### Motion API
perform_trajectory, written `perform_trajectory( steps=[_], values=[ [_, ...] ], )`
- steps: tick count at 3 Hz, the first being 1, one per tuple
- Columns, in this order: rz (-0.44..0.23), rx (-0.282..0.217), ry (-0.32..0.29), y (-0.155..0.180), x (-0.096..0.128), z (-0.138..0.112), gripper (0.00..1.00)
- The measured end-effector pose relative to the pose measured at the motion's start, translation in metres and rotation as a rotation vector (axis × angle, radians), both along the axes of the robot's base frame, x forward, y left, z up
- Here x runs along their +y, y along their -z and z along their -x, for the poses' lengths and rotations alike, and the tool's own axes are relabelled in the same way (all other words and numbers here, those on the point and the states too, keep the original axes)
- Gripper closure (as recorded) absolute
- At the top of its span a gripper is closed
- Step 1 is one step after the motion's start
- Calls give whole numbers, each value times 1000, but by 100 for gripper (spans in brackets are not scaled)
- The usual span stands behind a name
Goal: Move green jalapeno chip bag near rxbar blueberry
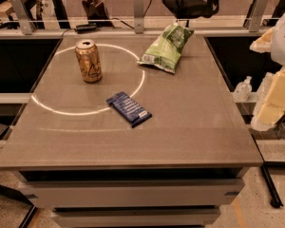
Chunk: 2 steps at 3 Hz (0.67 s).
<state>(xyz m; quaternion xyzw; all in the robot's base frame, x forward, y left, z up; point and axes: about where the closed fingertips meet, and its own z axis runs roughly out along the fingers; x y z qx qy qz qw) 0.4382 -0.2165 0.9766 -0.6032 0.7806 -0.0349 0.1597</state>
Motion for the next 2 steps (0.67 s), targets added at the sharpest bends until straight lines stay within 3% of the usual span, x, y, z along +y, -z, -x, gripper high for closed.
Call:
perform_trajectory(
  steps=[2],
  values=[
    [3,-30,-5,-4,0,-7,0]
  ],
)
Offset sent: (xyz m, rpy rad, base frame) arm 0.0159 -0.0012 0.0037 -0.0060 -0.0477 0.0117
